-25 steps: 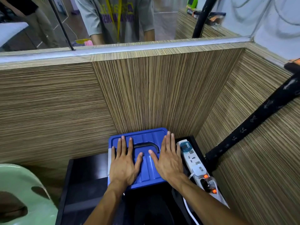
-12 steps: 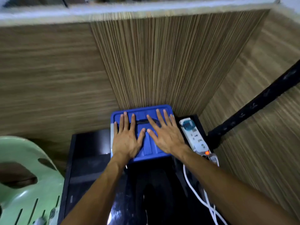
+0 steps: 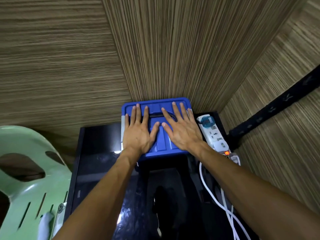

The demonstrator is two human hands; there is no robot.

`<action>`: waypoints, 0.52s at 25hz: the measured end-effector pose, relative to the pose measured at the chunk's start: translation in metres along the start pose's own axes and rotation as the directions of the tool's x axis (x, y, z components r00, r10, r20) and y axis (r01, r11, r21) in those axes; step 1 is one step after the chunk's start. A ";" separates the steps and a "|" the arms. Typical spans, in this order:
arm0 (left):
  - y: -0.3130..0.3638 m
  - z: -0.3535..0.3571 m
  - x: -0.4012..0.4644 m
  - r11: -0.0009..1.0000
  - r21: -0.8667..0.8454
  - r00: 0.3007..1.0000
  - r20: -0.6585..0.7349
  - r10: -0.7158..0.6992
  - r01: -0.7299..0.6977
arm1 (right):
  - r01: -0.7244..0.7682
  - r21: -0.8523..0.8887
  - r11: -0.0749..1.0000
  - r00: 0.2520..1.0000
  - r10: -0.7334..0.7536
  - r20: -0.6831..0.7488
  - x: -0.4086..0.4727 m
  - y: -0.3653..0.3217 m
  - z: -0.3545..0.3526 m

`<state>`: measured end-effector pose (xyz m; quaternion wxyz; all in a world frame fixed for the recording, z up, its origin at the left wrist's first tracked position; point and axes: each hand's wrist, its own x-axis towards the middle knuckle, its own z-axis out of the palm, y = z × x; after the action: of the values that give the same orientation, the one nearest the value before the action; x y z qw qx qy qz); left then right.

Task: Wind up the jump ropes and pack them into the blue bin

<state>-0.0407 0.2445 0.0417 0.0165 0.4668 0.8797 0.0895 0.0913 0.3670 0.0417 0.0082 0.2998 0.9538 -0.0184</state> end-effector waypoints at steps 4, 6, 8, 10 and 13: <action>0.001 0.001 -0.002 1.000 0.000 1.000 -0.007 0.002 -0.002 | 0.005 -0.003 1.000 1.000 -0.005 -0.002 0.000 -0.002 0.001; -0.001 -0.002 0.002 1.000 -0.006 1.000 0.001 -0.008 0.008 | -0.004 0.011 1.000 1.000 0.004 -0.001 0.002 0.000 -0.001; -0.001 -0.001 -0.001 1.000 0.006 1.000 0.022 -0.004 0.004 | 0.003 -0.013 1.000 1.000 -0.003 0.008 0.001 -0.001 -0.001; 0.000 0.000 -0.006 1.000 0.004 0.999 0.033 0.005 -0.005 | 0.016 -0.026 1.000 1.000 -0.015 0.021 -0.003 -0.003 0.002; -0.002 -0.018 0.020 1.000 0.011 0.986 0.164 -0.005 0.003 | -0.016 0.035 0.999 0.995 0.012 0.104 0.014 0.001 -0.019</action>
<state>-0.0555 0.2580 0.0606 0.0865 0.4708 0.8768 0.0463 0.0804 0.3766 0.0606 0.0526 0.3052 0.9495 -0.0509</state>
